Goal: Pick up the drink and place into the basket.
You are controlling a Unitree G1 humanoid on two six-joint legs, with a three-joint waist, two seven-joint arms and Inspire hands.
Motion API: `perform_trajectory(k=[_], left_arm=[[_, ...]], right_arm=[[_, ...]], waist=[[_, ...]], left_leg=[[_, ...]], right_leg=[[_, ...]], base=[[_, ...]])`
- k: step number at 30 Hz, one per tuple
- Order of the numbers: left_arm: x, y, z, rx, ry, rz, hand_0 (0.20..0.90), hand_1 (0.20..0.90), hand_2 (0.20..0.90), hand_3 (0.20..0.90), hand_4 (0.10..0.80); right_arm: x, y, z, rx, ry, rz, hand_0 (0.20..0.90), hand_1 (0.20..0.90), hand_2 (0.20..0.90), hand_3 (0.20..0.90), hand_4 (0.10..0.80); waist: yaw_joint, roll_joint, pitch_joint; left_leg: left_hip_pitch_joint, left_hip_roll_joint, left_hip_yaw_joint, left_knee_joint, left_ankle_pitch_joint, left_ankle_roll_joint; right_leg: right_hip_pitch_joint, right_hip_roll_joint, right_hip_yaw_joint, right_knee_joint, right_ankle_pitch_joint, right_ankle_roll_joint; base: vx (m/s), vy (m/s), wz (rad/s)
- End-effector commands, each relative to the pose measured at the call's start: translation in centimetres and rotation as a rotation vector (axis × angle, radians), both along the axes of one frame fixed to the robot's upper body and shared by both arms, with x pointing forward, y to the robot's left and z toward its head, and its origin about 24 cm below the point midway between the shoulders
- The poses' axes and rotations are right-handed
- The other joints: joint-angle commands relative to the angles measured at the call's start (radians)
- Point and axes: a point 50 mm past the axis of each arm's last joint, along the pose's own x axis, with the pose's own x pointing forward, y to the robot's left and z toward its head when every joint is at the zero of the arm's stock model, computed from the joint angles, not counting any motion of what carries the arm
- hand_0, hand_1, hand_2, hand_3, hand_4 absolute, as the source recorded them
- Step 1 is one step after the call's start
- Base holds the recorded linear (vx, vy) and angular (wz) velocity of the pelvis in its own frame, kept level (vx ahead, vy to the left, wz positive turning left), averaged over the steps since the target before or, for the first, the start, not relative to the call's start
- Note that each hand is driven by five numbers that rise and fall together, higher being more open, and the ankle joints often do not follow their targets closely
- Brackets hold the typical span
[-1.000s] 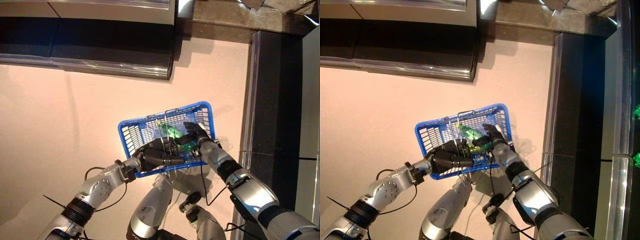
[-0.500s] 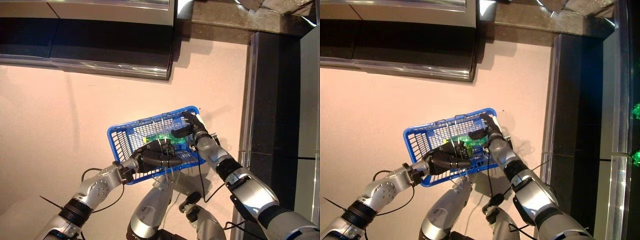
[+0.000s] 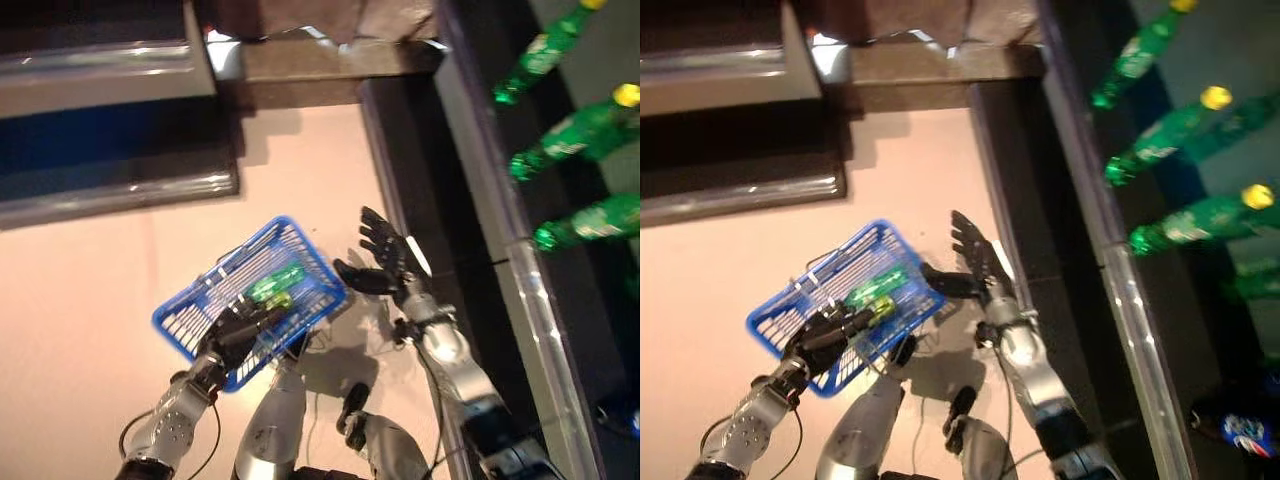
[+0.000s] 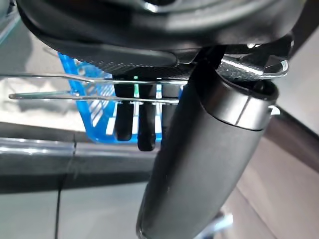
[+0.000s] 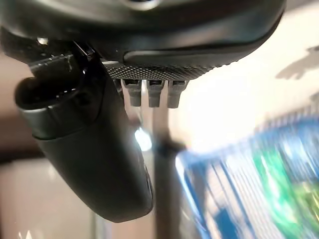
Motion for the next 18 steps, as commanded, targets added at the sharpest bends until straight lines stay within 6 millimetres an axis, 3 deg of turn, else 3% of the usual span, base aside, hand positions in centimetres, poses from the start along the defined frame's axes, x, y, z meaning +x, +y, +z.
perform_trajectory(k=[1,8,13,18], left_arm=[[1.6,-0.6,5.1,-0.146,-0.426,0.094,0.3,0.3,0.3,0.2,0.1],[-0.3,0.4,1.1,-0.184,-0.273,0.23,0.3,0.3,0.3,0.2,0.1],[-1.0,0.5,-1.3,-0.194,-0.153,0.295,0.3,0.3,0.3,0.2,0.1],[-1.4,0.4,-2.4,-0.217,-0.115,0.33,0.3,0.3,0.3,0.2,0.1]], right_arm=[[-1.6,-2.7,1.9,0.086,-0.173,-0.012,0.9,0.9,0.9,0.9,0.8],[-3.3,-4.9,0.1,0.098,-0.121,-0.079,0.9,0.9,0.9,0.9,0.8],[-2.8,-4.7,-0.2,0.083,-0.09,-0.042,0.9,0.9,0.9,0.9,0.8],[-2.6,-4.6,-0.5,0.067,-0.066,-0.031,0.9,0.9,0.9,0.9,0.8]], waist=[[-0.07,0.087,-0.24],[-0.131,0.114,-0.321],[-0.152,0.122,-0.363],[-0.161,0.125,-0.387]], left_leg=[[0.169,-0.017,0.077,-0.097,-0.12,0.074],[0.234,-0.006,0.118,-0.161,-0.108,0.052],[0.267,-0.011,0.134,-0.182,-0.102,0.036],[0.281,-0.015,0.146,-0.17,-0.114,0.033]], right_leg=[[-0.055,0.049,0.028,-0.028,0.174,-0.002],[0.003,0.075,0.069,-0.091,0.145,-0.033],[0.044,0.08,0.073,-0.142,0.145,-0.049],[0.062,0.08,0.075,-0.152,0.144,-0.057]], base=[[0.063,-0.058,-0.34],[0.04,-0.04,-0.34],[0.023,-0.005,-0.1],[0.039,0.019,-0.11]])
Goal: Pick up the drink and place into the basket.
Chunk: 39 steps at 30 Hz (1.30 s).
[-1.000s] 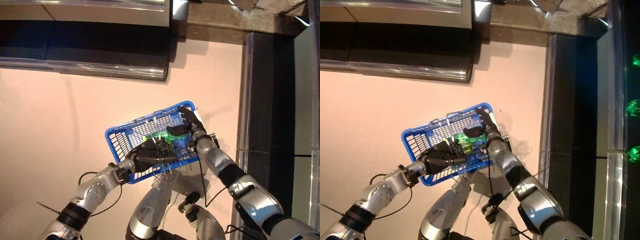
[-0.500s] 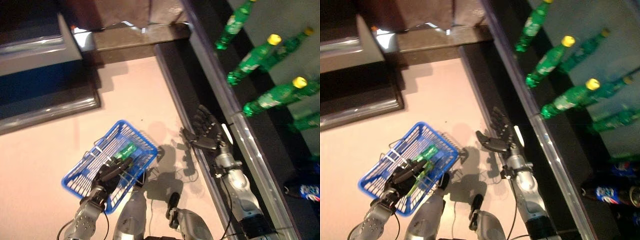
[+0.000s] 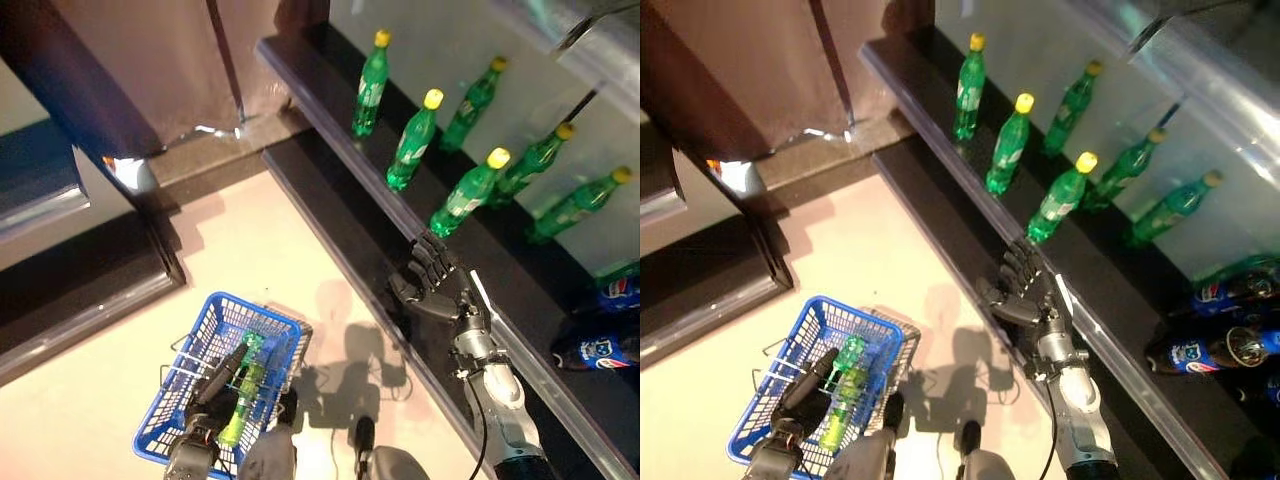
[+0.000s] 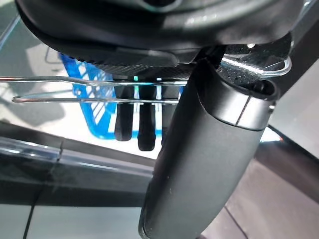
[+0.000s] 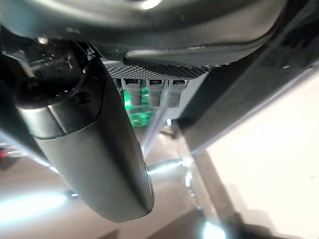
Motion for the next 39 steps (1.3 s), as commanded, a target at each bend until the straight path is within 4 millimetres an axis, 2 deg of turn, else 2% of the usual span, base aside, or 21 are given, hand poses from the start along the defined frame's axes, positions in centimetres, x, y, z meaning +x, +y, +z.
perform_trajectory(k=[1,8,13,17,18,21,22,23,24,25,26,28,29,30,31,34,36,37,38,39], left_arm=[[4.2,0.8,4.3,0.071,-0.34,0.041,0.3,0.3,0.3,0.2,0.1],[3.1,1.2,3.5,0.055,-0.312,0.081,0.3,0.3,0.3,0.2,0.1],[2.9,1.6,3.4,0.05,-0.306,0.101,0.3,0.3,0.3,0.2,0.1],[2.8,2.0,3.4,0.029,-0.309,0.127,0.3,0.3,0.3,0.2,0.1],[2.8,2.0,3.4,-0.009,-0.31,0.158,0.3,0.3,0.3,0.2,0.1],[2.6,2.4,3.3,-0.014,-0.3,0.178,0.3,0.3,0.3,0.2,0.1],[2.6,2.5,3.4,-0.007,-0.293,0.184,0.3,0.3,0.3,0.2,0.1],[2.6,2.4,3.3,-0.009,-0.288,0.189,0.3,0.3,0.3,0.2,0.1],[2.6,2.4,3.3,-0.01,-0.288,0.188,0.3,0.3,0.3,0.2,0.1],[2.5,2.2,3.2,-0.013,-0.285,0.19,0.3,0.3,0.3,0.2,0.1],[2.4,2.0,2.9,-0.017,-0.278,0.193,0.3,0.3,0.3,0.2,0.1],[2.5,1.8,2.8,-0.019,-0.276,0.199,0.3,0.3,0.3,0.2,0.1],[2.4,1.7,2.5,-0.021,-0.272,0.201,0.3,0.3,0.3,0.2,0.1],[2.3,1.6,2.5,-0.022,-0.271,0.198,0.3,0.3,0.3,0.2,0.1],[2.1,1.5,2.2,-0.023,-0.266,0.194,0.3,0.3,0.3,0.2,0.1],[1.9,1.6,2.0,-0.013,-0.254,0.187,0.3,0.3,0.3,0.2,0.1],[1.9,1.7,2.0,-0.008,-0.25,0.185,0.3,0.3,0.3,0.2,0.1],[1.8,1.7,1.9,0.007,-0.238,0.176,0.3,0.3,0.3,0.2,0.1],[1.8,1.7,1.8,0.009,-0.23,0.168,0.3,0.3,0.3,0.2,0.1],[1.7,1.8,1.8,0.016,-0.224,0.169,0.3,0.3,0.3,0.2,0.1]], right_arm=[[0.3,-0.2,1.6,-0.031,-0.108,0.037,0.9,0.9,0.9,0.9,0.8],[-0.1,-0.9,0.7,-0.063,-0.05,0.039,0.9,0.9,0.9,0.9,0.8],[0.2,-0.4,0.7,-0.08,-0.041,0.079,0.9,0.9,0.9,0.9,0.8],[0.2,-0.2,0.5,-0.094,-0.029,0.096,0.9,0.9,0.9,0.9,0.8],[0.0,0.1,0.3,-0.092,-0.023,0.092,0.9,0.9,0.9,0.9,0.8],[-0.2,0.3,-0.1,-0.084,-0.004,0.078,0.9,0.9,0.9,0.9,0.8],[-0.3,0.3,-0.4,-0.084,0.011,0.075,0.9,0.9,0.9,0.9,0.8],[-0.4,0.1,-0.5,-0.09,0.022,0.071,0.9,0.9,0.9,0.9,0.8],[-0.4,0.1,-0.5,-0.091,0.022,0.07,0.9,0.9,0.9,0.9,0.8],[-0.4,-0.1,-0.6,-0.096,0.03,0.068,0.9,0.9,0.9,0.9,0.8],[-0.5,-0.4,-0.7,-0.116,0.038,0.065,0.9,0.9,0.9,0.9,0.8],[-0.6,-0.9,-0.7,-0.122,0.044,0.064,0.9,0.9,0.9,0.9,0.8],[-0.6,-1.5,-0.8,-0.125,0.049,0.056,0.9,0.9,0.9,0.9,0.8],[-0.6,-1.7,-0.8,-0.127,0.05,0.052,0.9,0.9,0.9,0.9,0.8],[-1.0,-2.7,-0.9,-0.129,0.056,0.038,0.9,0.9,0.9,0.9,0.8],[-1.5,-3.4,-1.2,-0.137,0.068,0.02,0.9,0.9,0.9,0.9,0.8],[-1.6,-3.4,-1.4,-0.137,0.071,0.017,0.9,0.9,0.9,0.9,0.8],[-2.1,-3.9,-1.8,-0.14,0.079,-0.012,0.9,0.9,0.9,0.9,0.8],[-2.1,-4.2,-1.9,-0.142,0.083,-0.032,0.9,0.9,0.9,0.9,0.8],[-2.2,-4.4,-1.9,-0.145,0.088,-0.053,0.9,0.9,0.9,0.9,0.8]], waist=[[-0.02,0.062,-0.193],[-0.02,0.068,-0.2],[-0.016,0.07,-0.165],[-0.004,0.077,-0.146],[-0.001,0.084,-0.144],[0.007,0.101,-0.141],[0.008,0.105,-0.142],[0.001,0.1,-0.142],[0.0,0.101,-0.145],[-0.011,0.096,-0.146],[-0.029,0.081,-0.151],[-0.046,0.067,-0.151],[-0.063,0.052,-0.151],[-0.068,0.049,-0.151],[-0.082,0.038,-0.156],[-0.097,0.028,-0.165],[-0.102,0.029,-0.167],[-0.112,0.033,-0.182],[-0.121,0.044,-0.196],[-0.127,0.061,-0.206]], left_leg=[[0.075,-0.056,0.033,0.029,-0.14,0.06],[0.087,-0.071,0.02,0.058,-0.165,0.076],[0.072,-0.094,0.001,0.129,-0.195,0.11],[0.06,-0.116,-0.032,0.158,-0.204,0.131],[0.056,-0.125,-0.051,0.164,-0.206,0.139],[0.056,-0.13,-0.054,0.175,-0.211,0.142],[0.064,-0.129,-0.058,0.172,-0.208,0.136],[0.077,-0.135,-0.066,0.161,-0.209,0.132],[0.075,-0.134,-0.067,0.16,-0.206,0.131],[0.084,-0.142,-0.075,0.152,-0.205,0.129],[0.097,-0.163,-0.082,0.144,-0.213,0.125],[0.114,-0.184,-0.09,0.14,-0.227,0.12],[0.132,-0.208,-0.11,0.139,-0.242,0.114],[0.14,-0.214,-0.119,0.139,-0.246,0.112],[0.166,-0.241,-0.155,0.137,-0.26,0.11],[0.198,-0.266,-0.175,0.143,-0.285,0.115],[0.205,-0.268,-0.18,0.146,-0.292,0.118],[0.218,-0.276,-0.189,0.154,-0.307,0.131],[0.232,-0.267,-0.192,0.169,-0.305,0.123],[0.241,-0.251,-0.169,0.196,-0.29,0.108]], right_leg=[[-0.07,0.054,-0.022,0.014,0.102,-0.041],[-0.062,0.043,-0.029,0.06,0.073,-0.046],[-0.113,-0.002,-0.018,0.206,0.081,-0.029],[-0.157,-0.054,-0.001,0.324,0.14,-0.029],[-0.196,-0.07,0.015,0.416,0.19,-0.032],[-0.272,-0.102,0.016,0.581,0.262,-0.025],[-0.304,-0.092,0.015,0.623,0.269,-0.022],[-0.322,-0.067,0.018,0.617,0.26,-0.022],[-0.325,-0.061,0.016,0.609,0.264,-0.023],[-0.336,-0.03,0.012,0.57,0.252,-0.026],[-0.354,0.016,-0.007,0.469,0.238,-0.023],[-0.36,0.06,-0.031,0.355,0.218,-0.016],[-0.367,0.111,-0.044,0.253,0.212,-0.011],[-0.368,0.124,-0.049,0.228,0.214,-0.012],[-0.379,0.161,-0.069,0.161,0.238,-0.019],[-0.395,0.182,-0.109,0.114,0.284,-0.021],[-0.396,0.183,-0.119,0.112,0.291,-0.021],[-0.386,0.188,-0.11,0.12,0.271,-0.041],[-0.369,0.191,-0.105,0.127,0.239,-0.059],[-0.346,0.192,-0.114,0.143,0.195,-0.077]], base=[[0.068,0.051,-0.05],[0.069,0.108,-0.02],[0.034,0.205,0.0],[0.027,0.248,0.08],[0.018,0.23,0.18],[0.062,0.275,0.27],[0.157,0.312,0.34],[0.122,0.209,0.26],[0.119,0.124,0.31],[0.184,0.132,0.48],[0.271,0.149,0.55],[0.282,0.094,0.5],[0.257,0.058,0.51],[0.405,0.1,0.65],[0.267,0.067,0.9],[0.325,0.081,0.84],[0.273,0.043,-0.22],[0.437,0.049,0.43],[0.578,0.057,0.46],[0.408,0.033,0.69]])
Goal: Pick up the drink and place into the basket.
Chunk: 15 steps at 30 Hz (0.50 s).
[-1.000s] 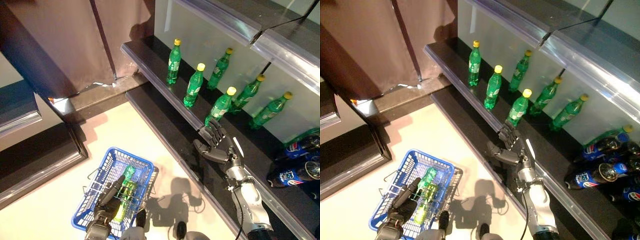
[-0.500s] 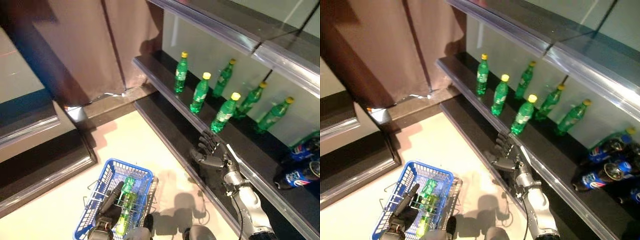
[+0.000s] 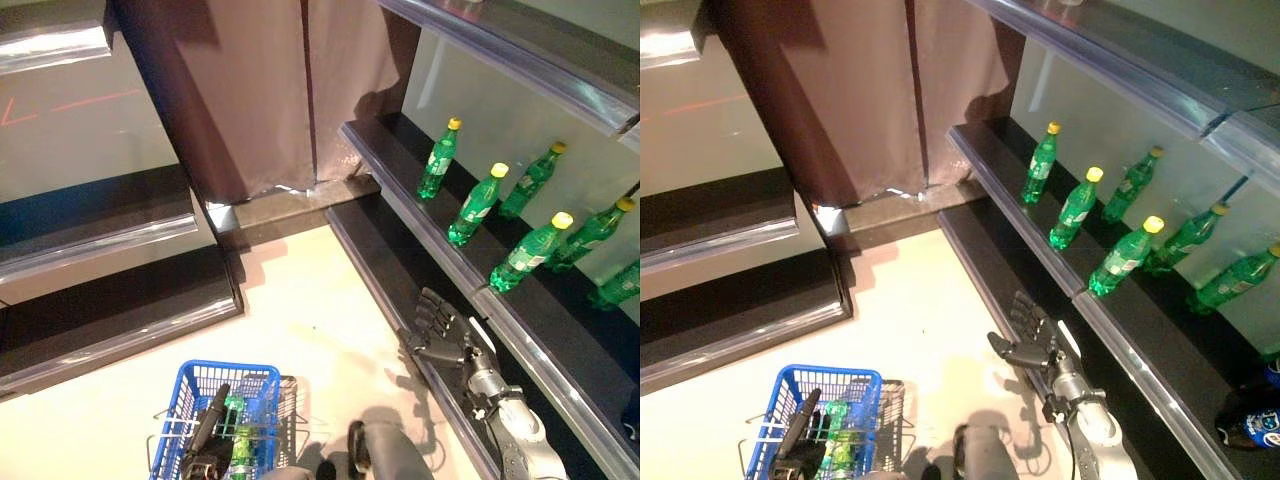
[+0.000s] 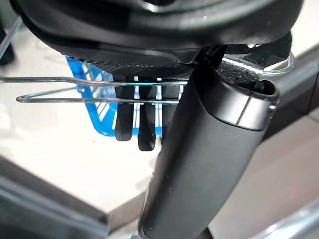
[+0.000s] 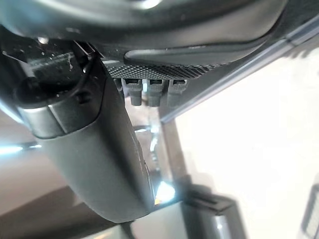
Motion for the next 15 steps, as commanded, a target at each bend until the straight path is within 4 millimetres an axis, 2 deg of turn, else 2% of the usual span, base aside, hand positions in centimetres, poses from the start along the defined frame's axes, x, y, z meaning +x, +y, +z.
perform_trajectory(k=[1,2,3,4,5,6,7,8,10,12,14,15], left_arm=[[7.2,1.7,5.6,0.177,-0.416,-0.112,0.3,0.3,0.3,0.2,0.1],[7.2,1.8,5.8,0.183,-0.419,-0.109,0.3,0.3,0.3,0.2,0.1],[7.2,2.0,6.1,0.199,-0.428,-0.104,0.3,0.3,0.3,0.2,0.1],[7.1,2.2,6.2,0.208,-0.44,-0.091,0.3,0.3,0.3,0.2,0.1],[6.9,2.5,6.4,0.213,-0.448,-0.077,0.3,0.3,0.3,0.2,0.1],[6.7,2.9,6.6,0.223,-0.456,-0.062,0.3,0.3,0.3,0.2,0.1],[6.6,3.2,6.7,0.228,-0.46,-0.052,0.3,0.3,0.3,0.2,0.1],[6.6,3.4,6.8,0.232,-0.466,-0.041,0.3,0.3,0.3,0.2,0.1],[6.5,4.0,7.1,0.241,-0.474,-0.021,0.3,0.3,0.3,0.2,0.1],[6.4,4.7,7.2,0.241,-0.476,-0.012,0.3,0.3,0.3,0.2,0.1],[6.2,4.7,6.9,0.226,-0.482,-0.007,0.3,0.3,0.3,0.2,0.1],[6.2,4.5,6.8,0.221,-0.483,-0.01,0.3,0.3,0.3,0.2,0.1]], right_arm=[[2.5,-0.9,4.3,-0.034,-0.257,-0.036,0.9,0.9,0.9,0.9,0.8],[2.5,-0.9,4.4,-0.034,-0.259,-0.044,0.9,0.9,0.9,0.9,0.8],[2.6,-0.8,4.5,-0.042,-0.264,-0.05,0.9,0.9,0.9,0.9,0.8],[2.6,-0.9,4.6,-0.06,-0.269,-0.054,0.9,0.9,0.9,0.9,0.8],[2.6,-1.1,4.6,-0.067,-0.272,-0.06,0.9,0.9,0.9,0.9,0.8],[2.5,-1.4,4.7,-0.076,-0.276,-0.072,0.9,0.9,0.9,0.9,0.8],[2.7,-1.6,4.9,-0.081,-0.283,-0.076,0.9,0.9,0.9,0.9,0.8],[2.9,-1.7,5.1,-0.082,-0.291,-0.077,0.9,0.9,0.9,0.9,0.8],[3.6,-1.9,5.7,-0.084,-0.312,-0.072,0.9,0.9,0.9,0.9,0.8],[4.1,-2.3,6.2,-0.089,-0.327,-0.071,0.9,0.9,0.9,0.9,0.8],[4.4,-2.8,6.5,-0.101,-0.335,-0.081,0.9,0.9,0.9,0.9,0.8],[4.4,-2.8,6.6,-0.101,-0.339,-0.083,0.9,0.9,0.9,0.9,0.8]], waist=[[-0.022,0.059,-0.147],[-0.026,0.062,-0.151],[-0.025,0.068,-0.145],[-0.021,0.063,-0.136],[-0.013,0.055,-0.124],[-0.002,0.049,-0.105],[0.002,0.042,-0.098],[0.009,0.041,-0.09],[0.025,0.039,-0.077],[0.048,0.05,-0.072],[0.07,0.051,-0.065],[0.076,0.052,-0.06]], left_leg=[[0.133,0.002,0.02,0.045,0.002,-0.113],[0.121,0.006,0.03,0.098,0.058,-0.132],[0.081,0.014,0.065,0.224,0.147,-0.168],[0.021,0.01,0.105,0.352,0.202,-0.197],[-0.061,0.02,0.154,0.455,0.218,-0.217],[-0.158,0.079,0.214,0.517,0.209,-0.231],[-0.206,0.136,0.234,0.496,0.203,-0.225],[-0.228,0.172,0.232,0.448,0.19,-0.215],[-0.228,0.193,0.208,0.297,0.142,-0.188],[-0.247,0.226,0.133,0.058,0.186,-0.201],[-0.278,0.236,0.082,-0.042,0.234,-0.22],[-0.29,0.229,0.063,-0.042,0.251,-0.228]], right_leg=[[0.148,0.086,-0.06,-0.263,0.188,-0.04],[0.16,0.077,-0.059,-0.262,0.176,-0.046],[0.197,0.062,-0.052,-0.262,0.153,-0.054],[0.231,0.038,-0.038,-0.265,0.144,-0.057],[0.262,0.016,-0.03,-0.266,0.136,-0.06],[0.297,-0.006,-0.023,-0.265,0.123,-0.065],[0.316,-0.017,-0.011,-0.268,0.116,-0.068],[0.335,-0.02,0.014,-0.271,0.108,-0.07],[0.355,-0.011,0.084,-0.284,0.094,-0.065],[0.379,0.012,0.147,-0.305,0.083,-0.062],[0.41,0.014,0.186,-0.323,0.076,-0.062],[0.424,0.012,0.202,-0.327,0.07,-0.061]], base=[[0.282,0.013,0.81],[0.235,-0.001,0.82],[0.22,-0.015,0.82],[0.255,-0.022,0.91],[0.249,-0.016,0.74],[0.203,-0.003,0.41],[0.196,0.038,0.16],[0.195,0.102,0.26],[0.219,0.176,0.15],[0.253,0.259,-0.21],[0.236,0.273,-0.73],[0.195,0.264,-0.81]])
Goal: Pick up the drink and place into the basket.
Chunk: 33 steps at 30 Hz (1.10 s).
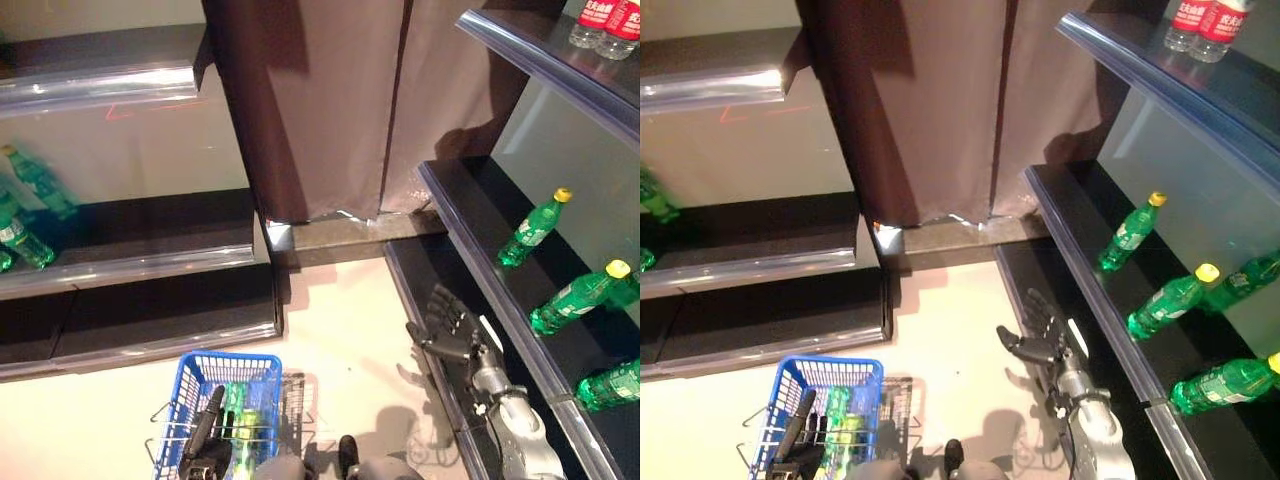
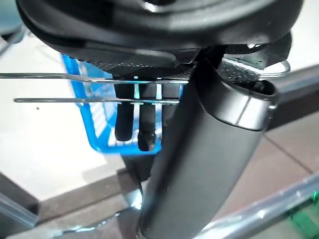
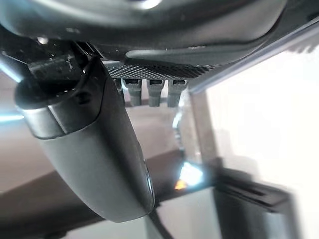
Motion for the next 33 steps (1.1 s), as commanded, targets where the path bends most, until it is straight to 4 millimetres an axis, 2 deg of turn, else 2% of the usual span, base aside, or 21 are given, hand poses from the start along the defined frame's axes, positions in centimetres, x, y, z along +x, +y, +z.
perform_trajectory(k=[1,3,8,11,15,16,24,28,30,33], left_arm=[[5.5,4.7,6.2,0.244,-0.426,-0.033,0.3,0.3,0.3,0.2,0.1],[5.6,4.5,6.0,0.237,-0.423,-0.018,0.3,0.3,0.3,0.2,0.1],[5.9,5.0,6.2,0.247,-0.41,-0.006,0.3,0.3,0.3,0.2,0.1],[6.1,5.2,6.3,0.256,-0.421,-0.03,0.3,0.3,0.3,0.2,0.1],[6.8,5.3,6.7,0.263,-0.438,-0.047,0.3,0.3,0.3,0.2,0.1],[7.2,5.1,7.1,0.263,-0.447,-0.061,0.3,0.3,0.3,0.2,0.1],[7.7,4.6,7.1,0.26,-0.456,-0.108,0.3,0.3,0.3,0.2,0.1],[7.5,4.5,7.2,0.271,-0.454,-0.125,0.3,0.3,0.3,0.2,0.1],[7.7,4.4,7.4,0.27,-0.46,-0.13,0.3,0.3,0.3,0.2,0.1],[8.0,4.3,7.6,0.268,-0.473,-0.133,0.3,0.3,0.3,0.2,0.1]], right_arm=[[1.3,-2.3,4.3,-0.072,-0.216,-0.042,0.9,0.9,0.9,0.9,0.8],[1.5,-1.9,4.4,-0.077,-0.221,-0.03,0.9,0.9,0.9,0.9,0.8],[0.8,-1.6,4.1,-0.057,-0.216,-0.031,0.9,0.9,0.9,0.9,0.8],[0.8,-2.1,4.0,-0.051,-0.213,-0.067,0.9,0.9,0.9,0.9,0.8],[1.1,-1.9,4.2,-0.041,-0.225,-0.092,0.9,0.9,0.9,0.9,0.8],[1.2,-1.7,4.6,-0.045,-0.251,-0.113,0.9,0.9,0.9,0.9,0.8],[1.1,-1.8,5.0,-0.019,-0.296,-0.207,0.9,0.9,0.9,0.9,0.8],[0.8,-1.7,5.0,-0.003,-0.319,-0.234,0.9,0.9,0.9,0.9,0.8],[0.8,-1.8,5.3,-0.004,-0.337,-0.25,0.9,0.9,0.9,0.9,0.8],[0.9,-1.8,5.7,0.004,-0.359,-0.254,0.9,0.9,0.9,0.9,0.8]], waist=[[0.006,0.017,-0.034],[0.003,0.018,-0.044],[-0.025,0.02,-0.077],[-0.025,0.02,-0.087],[-0.022,0.023,-0.094],[-0.023,0.023,-0.096],[-0.02,0.023,-0.103],[-0.014,0.026,-0.086],[-0.017,0.023,-0.074],[-0.031,0.012,-0.06]], left_leg=[[-0.062,0.0,-0.027,-0.007,0.233,0.033],[-0.022,-0.021,-0.055,-0.021,0.175,0.051],[0.037,-0.05,-0.013,-0.003,0.102,0.085],[0.06,-0.06,0.014,-0.014,0.086,0.099],[0.088,-0.058,0.045,-0.047,0.084,0.111],[0.097,-0.056,0.068,-0.06,0.083,0.118],[0.128,-0.054,0.166,-0.118,0.077,0.135],[0.144,-0.043,0.222,-0.114,0.062,0.142],[0.158,-0.041,0.238,-0.121,0.056,0.139],[0.182,-0.046,0.261,-0.124,0.035,0.128]], right_leg=[[0.116,-0.037,-0.069,-0.012,-0.037,0.069],[0.106,-0.063,-0.073,-0.007,-0.043,0.086],[0.071,-0.098,-0.091,0.0,-0.026,0.115],[0.054,-0.112,-0.103,-0.004,-0.008,0.13],[0.037,-0.123,-0.118,-0.003,0.007,0.145],[0.027,-0.133,-0.136,0.003,0.013,0.154],[-0.007,-0.17,-0.214,0.043,0.041,0.172],[-0.059,-0.203,-0.282,0.178,0.088,0.177],[-0.084,-0.202,-0.292,0.177,0.097,0.181],[-0.112,-0.182,-0.317,0.071,0.109,0.192]], base=[[0.169,0.276,-0.64],[0.138,0.284,-0.76],[0.108,0.242,-0.87],[0.087,0.193,-0.37],[0.045,0.13,-0.24],[0.015,0.104,-0.14],[-0.007,0.096,-0.34],[0.025,0.044,-0.61],[0.09,-0.038,-0.74],[0.134,-0.115,-0.53]])
